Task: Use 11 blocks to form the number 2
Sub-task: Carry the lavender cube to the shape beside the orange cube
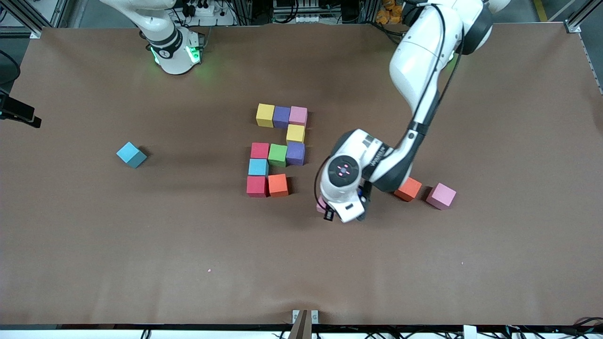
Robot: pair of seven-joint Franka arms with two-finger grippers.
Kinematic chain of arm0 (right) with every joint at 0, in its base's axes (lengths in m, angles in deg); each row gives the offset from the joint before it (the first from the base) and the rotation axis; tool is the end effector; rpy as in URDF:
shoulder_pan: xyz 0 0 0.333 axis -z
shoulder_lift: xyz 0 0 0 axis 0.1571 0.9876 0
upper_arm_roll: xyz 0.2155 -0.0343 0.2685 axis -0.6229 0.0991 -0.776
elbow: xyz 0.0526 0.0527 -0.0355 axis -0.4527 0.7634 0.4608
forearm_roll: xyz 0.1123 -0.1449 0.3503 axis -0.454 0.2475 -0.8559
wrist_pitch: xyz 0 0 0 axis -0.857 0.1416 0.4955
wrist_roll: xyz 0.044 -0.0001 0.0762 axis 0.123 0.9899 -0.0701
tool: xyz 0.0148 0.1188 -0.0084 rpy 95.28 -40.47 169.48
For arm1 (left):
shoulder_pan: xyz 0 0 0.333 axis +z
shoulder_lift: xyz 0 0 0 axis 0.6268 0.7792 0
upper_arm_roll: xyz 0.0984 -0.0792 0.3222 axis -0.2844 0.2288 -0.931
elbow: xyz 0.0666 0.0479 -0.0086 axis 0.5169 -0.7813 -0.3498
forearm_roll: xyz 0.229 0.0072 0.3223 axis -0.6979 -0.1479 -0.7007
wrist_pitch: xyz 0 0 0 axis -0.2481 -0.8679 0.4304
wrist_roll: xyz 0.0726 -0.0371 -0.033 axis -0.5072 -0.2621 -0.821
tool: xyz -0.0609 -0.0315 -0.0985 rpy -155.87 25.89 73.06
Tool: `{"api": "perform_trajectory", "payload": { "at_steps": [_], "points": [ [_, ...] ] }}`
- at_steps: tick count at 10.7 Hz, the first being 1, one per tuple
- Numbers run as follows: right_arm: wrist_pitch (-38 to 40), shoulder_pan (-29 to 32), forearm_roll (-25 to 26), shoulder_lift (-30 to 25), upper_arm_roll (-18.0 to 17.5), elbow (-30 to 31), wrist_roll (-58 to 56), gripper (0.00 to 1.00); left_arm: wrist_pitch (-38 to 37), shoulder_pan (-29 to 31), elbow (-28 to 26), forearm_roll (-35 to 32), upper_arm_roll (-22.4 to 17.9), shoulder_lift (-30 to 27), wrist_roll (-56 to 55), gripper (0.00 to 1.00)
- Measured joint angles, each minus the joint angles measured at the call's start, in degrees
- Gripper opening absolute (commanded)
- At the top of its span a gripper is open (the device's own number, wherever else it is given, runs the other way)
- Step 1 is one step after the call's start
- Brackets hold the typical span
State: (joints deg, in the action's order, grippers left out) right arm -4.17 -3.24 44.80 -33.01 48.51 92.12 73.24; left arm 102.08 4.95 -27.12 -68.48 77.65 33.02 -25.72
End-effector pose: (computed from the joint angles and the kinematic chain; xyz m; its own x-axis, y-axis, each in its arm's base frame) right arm 0.5685 -0.0753 0.6605 0.9960 -0.0282 -0.0851 -0.0270 -0.9995 0.0154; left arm 0.6428 -0.4757 0.2476 0.2156 0.9762 -0.0252 0.9763 -0.2160 -0.0125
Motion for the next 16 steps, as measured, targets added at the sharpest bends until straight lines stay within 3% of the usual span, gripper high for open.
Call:
{"api": "perform_trajectory", "payload": {
  "at_steps": [3,8,12,16],
  "points": [
    [0.00,0.01,0.00,0.00,0.01,0.00,0.00,1.00,4.30,-2.00,-0.22,1.52,0.25,0.30,-10.00,0.55],
    [-1.12,0.01,0.35,0.00,-0.04,-0.02,0.00,1.00,6.07,-5.55,-0.51,3.74,0.63,2.21,-17.78,0.55],
    [-11.74,-0.30,2.14,0.02,-0.38,-0.01,0.70,1.00,6.69,-6.94,-0.68,3.76,0.65,3.35,-21.25,0.58],
    [-10.37,-0.32,2.13,0.02,-0.41,0.00,1.97,1.00,9.59,-6.95,-0.69,3.76,0.65,3.54,-22.37,0.58]
  ]
}}
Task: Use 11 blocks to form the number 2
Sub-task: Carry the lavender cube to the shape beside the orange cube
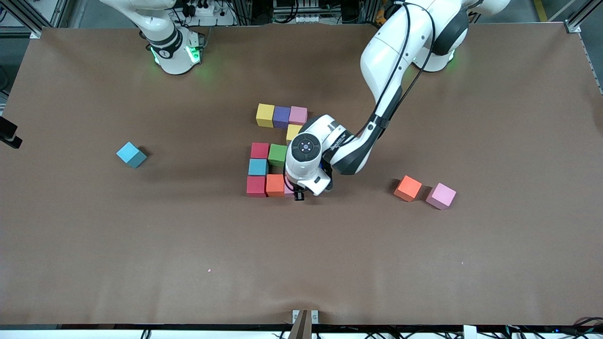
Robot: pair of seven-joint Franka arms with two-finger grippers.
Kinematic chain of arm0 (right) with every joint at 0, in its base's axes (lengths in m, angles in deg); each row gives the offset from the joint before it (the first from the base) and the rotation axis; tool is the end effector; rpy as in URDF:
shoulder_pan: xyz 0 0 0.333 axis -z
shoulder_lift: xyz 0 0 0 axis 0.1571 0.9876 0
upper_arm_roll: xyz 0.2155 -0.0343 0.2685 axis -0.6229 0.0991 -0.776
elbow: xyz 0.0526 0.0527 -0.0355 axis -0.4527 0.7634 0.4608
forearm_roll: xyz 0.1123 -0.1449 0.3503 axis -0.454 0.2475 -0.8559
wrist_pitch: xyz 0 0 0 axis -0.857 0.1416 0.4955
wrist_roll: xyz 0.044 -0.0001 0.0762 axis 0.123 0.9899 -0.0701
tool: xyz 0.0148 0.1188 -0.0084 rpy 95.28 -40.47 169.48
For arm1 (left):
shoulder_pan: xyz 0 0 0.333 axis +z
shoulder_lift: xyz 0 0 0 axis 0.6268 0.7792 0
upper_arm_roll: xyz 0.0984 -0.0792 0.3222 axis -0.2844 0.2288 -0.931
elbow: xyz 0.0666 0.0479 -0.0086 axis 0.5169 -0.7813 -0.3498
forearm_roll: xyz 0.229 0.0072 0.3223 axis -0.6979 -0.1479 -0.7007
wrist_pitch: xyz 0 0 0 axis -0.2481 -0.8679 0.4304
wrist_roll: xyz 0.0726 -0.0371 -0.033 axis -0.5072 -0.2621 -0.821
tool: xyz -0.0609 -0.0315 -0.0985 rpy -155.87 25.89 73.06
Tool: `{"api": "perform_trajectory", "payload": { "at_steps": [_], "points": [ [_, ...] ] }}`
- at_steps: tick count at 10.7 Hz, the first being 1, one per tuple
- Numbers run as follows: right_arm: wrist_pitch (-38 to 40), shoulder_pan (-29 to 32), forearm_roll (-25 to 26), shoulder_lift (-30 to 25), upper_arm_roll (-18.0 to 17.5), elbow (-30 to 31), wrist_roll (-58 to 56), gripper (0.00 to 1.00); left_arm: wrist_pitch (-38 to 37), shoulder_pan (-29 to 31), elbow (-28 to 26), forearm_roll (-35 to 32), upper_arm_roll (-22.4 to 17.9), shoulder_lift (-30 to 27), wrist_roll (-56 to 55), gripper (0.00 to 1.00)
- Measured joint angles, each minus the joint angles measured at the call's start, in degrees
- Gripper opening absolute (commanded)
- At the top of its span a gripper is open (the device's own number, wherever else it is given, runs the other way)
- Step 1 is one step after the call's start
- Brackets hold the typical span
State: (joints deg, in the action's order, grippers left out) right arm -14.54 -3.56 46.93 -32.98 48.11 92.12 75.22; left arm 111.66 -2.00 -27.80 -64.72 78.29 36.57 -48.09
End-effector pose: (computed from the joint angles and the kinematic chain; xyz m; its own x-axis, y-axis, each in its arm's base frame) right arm 0.5905 -0.0751 0.6764 0.9946 -0.0459 0.0927 -0.0523 -0.9964 0.0670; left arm 0.5815 -0.5638 0.2083 -0.0852 0.9875 -0.1325 0.9964 0.0846 -0.0100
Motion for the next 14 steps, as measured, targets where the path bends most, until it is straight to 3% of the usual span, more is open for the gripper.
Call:
{"api": "perform_trajectory", "payload": {
  "at_steps": [3,9,10,11,14],
  "points": [
    [5.54,-0.01,0.00,0.12,-0.03,0.09,0.00,1.00,1.74,0.03,0.00,0.00,-0.12,0.02,0.00,0.58],
    [6.73,-0.01,0.00,0.32,-0.03,0.14,0.01,1.00,1.86,-0.23,-0.01,0.00,-0.14,0.35,0.00,0.59],
    [6.78,0.00,0.00,0.33,-0.03,0.14,0.01,1.00,1.86,-0.28,0.00,0.00,-0.17,0.36,0.00,0.75],
    [6.95,-0.01,0.00,0.34,-0.04,0.15,0.01,1.00,1.86,-0.39,0.00,0.00,-0.19,0.38,0.00,1.00],
    [7.98,0.01,-0.56,0.38,-0.05,0.17,0.01,1.00,1.88,-0.71,-0.06,0.00,-0.21,0.72,0.00,1.00]
  ]
}}
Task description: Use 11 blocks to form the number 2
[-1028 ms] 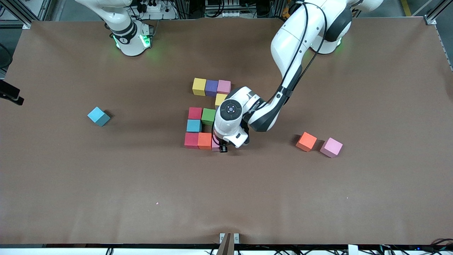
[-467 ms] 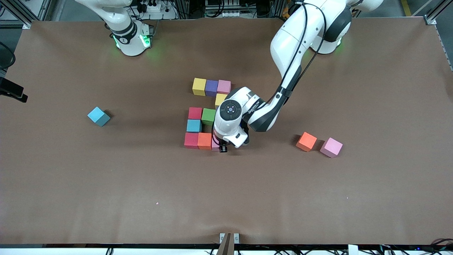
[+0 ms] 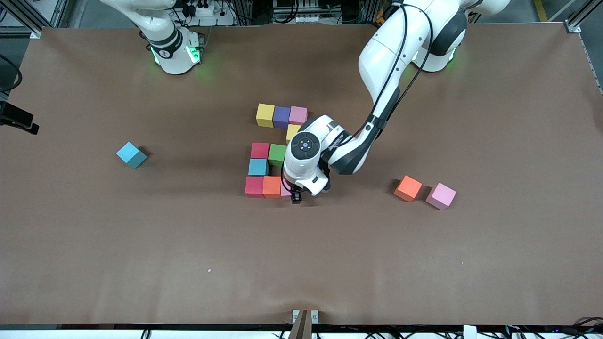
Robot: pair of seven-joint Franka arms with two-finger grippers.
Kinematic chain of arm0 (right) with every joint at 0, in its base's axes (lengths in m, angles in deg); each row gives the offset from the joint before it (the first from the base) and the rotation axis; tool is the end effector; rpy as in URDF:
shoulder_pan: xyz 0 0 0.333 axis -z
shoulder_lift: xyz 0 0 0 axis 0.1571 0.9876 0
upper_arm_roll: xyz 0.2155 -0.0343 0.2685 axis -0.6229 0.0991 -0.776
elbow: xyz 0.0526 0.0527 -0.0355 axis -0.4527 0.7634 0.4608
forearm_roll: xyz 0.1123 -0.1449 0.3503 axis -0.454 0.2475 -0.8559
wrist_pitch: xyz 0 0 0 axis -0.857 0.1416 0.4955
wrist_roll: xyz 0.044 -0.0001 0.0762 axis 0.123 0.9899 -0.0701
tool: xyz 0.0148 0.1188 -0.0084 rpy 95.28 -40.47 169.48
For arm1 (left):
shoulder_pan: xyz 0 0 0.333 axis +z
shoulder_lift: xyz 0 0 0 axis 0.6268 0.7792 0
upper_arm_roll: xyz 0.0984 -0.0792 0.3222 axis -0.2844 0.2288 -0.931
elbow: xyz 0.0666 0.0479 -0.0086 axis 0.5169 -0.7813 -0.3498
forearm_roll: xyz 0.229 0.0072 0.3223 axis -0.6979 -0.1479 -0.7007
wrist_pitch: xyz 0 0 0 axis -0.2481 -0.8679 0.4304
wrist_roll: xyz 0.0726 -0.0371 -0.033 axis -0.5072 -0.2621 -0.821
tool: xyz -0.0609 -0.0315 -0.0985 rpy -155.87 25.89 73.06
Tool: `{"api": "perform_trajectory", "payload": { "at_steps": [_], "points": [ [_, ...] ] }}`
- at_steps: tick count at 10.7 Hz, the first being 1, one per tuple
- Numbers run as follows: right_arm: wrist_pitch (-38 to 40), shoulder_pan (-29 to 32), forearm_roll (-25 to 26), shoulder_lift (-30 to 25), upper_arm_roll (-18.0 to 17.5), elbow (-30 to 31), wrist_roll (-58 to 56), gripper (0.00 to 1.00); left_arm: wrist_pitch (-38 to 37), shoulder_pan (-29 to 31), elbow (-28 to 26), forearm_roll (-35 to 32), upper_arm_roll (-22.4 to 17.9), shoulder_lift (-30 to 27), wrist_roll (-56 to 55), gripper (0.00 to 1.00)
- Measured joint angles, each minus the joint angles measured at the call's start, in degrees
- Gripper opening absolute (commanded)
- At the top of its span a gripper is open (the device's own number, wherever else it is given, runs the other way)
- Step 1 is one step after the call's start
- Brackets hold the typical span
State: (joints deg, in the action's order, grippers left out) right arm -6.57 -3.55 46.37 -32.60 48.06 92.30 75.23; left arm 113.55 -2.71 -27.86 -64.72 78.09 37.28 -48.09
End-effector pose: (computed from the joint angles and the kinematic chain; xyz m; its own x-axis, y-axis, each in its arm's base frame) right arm 0.5765 -0.0724 0.6584 0.9971 -0.0528 -0.0548 -0.0502 -0.9976 0.0471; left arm 0.5772 -0.5707 0.2010 -0.0756 0.9866 -0.1448 0.9970 0.0772 0.0050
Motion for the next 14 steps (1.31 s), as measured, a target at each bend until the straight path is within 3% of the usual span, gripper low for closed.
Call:
{"api": "perform_trajectory", "payload": {
  "at_steps": [4,8,14],
  "points": [
    [0.12,0.87,-2.60,0.06,0.23,0.01,0.08,1.00,-1.60,0.15,1.11,0.00,-0.26,-1.77,0.00,1.00],
    [0.35,0.71,-2.66,0.08,0.06,0.02,0.08,1.00,-10.21,2.73,1.42,-1.32,-1.36,-7.60,5.97,1.00],
    [-0.88,0.62,-2.81,0.17,0.03,0.06,0.09,1.00,-19.29,17.15,1.56,-3.16,-1.98,-15.46,30.40,1.00]
  ]
}}
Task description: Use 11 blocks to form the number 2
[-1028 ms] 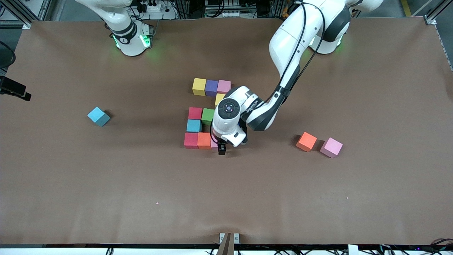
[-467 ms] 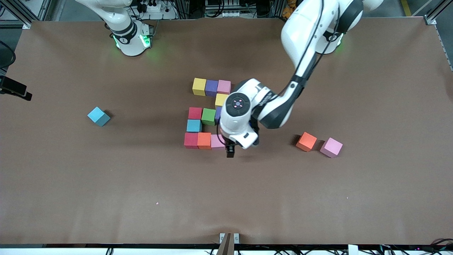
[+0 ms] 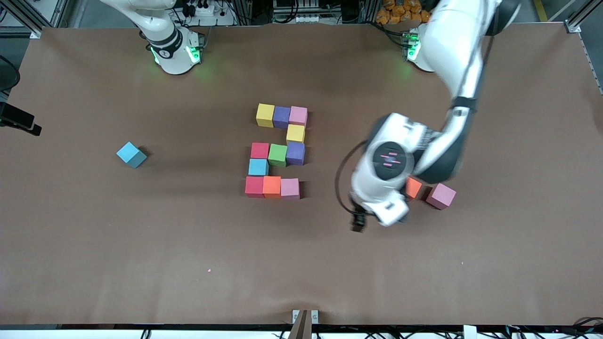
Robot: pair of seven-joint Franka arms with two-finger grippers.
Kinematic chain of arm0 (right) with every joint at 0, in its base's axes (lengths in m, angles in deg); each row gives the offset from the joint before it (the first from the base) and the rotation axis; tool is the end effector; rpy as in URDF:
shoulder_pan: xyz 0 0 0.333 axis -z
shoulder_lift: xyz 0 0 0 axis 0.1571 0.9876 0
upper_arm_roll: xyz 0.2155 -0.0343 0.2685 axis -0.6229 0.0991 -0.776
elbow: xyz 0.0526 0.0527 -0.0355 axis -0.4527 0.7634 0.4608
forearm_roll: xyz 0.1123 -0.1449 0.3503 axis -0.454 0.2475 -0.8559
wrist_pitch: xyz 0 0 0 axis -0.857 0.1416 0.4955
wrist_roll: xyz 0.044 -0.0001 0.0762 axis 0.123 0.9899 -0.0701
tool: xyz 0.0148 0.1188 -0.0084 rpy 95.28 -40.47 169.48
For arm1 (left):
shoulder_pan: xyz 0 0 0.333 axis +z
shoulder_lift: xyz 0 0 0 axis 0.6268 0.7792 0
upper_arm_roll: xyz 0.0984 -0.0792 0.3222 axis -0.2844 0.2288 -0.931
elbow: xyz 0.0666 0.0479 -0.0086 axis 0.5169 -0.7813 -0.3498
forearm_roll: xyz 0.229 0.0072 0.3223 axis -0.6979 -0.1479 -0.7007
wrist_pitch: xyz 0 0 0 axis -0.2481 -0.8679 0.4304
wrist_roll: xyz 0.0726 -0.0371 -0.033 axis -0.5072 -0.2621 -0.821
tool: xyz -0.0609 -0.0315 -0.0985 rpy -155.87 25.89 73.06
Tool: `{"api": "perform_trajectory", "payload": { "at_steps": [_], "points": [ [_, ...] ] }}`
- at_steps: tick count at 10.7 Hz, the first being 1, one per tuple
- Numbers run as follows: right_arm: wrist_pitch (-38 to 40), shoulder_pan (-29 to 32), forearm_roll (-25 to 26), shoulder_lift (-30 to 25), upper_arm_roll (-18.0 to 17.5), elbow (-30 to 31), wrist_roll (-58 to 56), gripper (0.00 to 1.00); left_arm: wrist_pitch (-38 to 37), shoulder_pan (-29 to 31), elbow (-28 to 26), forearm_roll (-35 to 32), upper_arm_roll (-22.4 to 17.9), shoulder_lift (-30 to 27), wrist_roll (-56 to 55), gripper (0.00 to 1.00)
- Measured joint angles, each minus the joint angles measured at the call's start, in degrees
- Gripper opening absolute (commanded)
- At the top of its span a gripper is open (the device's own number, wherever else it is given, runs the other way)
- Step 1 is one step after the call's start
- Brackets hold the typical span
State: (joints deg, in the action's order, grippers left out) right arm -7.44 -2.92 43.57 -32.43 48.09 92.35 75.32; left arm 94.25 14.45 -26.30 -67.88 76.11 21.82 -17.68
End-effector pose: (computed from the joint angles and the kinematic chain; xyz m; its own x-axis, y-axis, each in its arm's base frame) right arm 0.5793 -0.0730 0.6573 0.9974 -0.0591 -0.0403 -0.0592 -0.9982 -0.0005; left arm 0.7085 -0.3456 0.3969 0.1734 0.9845 -0.0279 0.9830 -0.1712 0.0657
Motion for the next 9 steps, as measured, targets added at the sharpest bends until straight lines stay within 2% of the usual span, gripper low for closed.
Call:
{"api": "perform_trajectory", "payload": {
  "at_steps": [4,6,7,9],
  "points": [
    [-0.04,-0.87,-0.03,0.88,-0.15,0.03,0.10,1.00,-2.46,13.05,-0.01,-2.04,0.09,-5.62,12.78,1.00],
    [0.12,-0.89,-0.05,1.14,-0.13,0.06,0.10,1.00,-9.31,17.45,-0.28,-1.75,0.49,-8.34,19.12,1.00],
    [0.16,-0.94,-0.05,1.18,-0.16,0.07,0.10,1.00,-11.69,18.95,-1.67,-1.27,0.96,-10.10,20.40,1.00],
    [0.32,-1.08,-0.05,1.17,-0.18,0.14,0.09,1.00,-12.25,20.11,-9.32,-0.69,1.44,-15.00,21.34,1.00]
  ]
}}
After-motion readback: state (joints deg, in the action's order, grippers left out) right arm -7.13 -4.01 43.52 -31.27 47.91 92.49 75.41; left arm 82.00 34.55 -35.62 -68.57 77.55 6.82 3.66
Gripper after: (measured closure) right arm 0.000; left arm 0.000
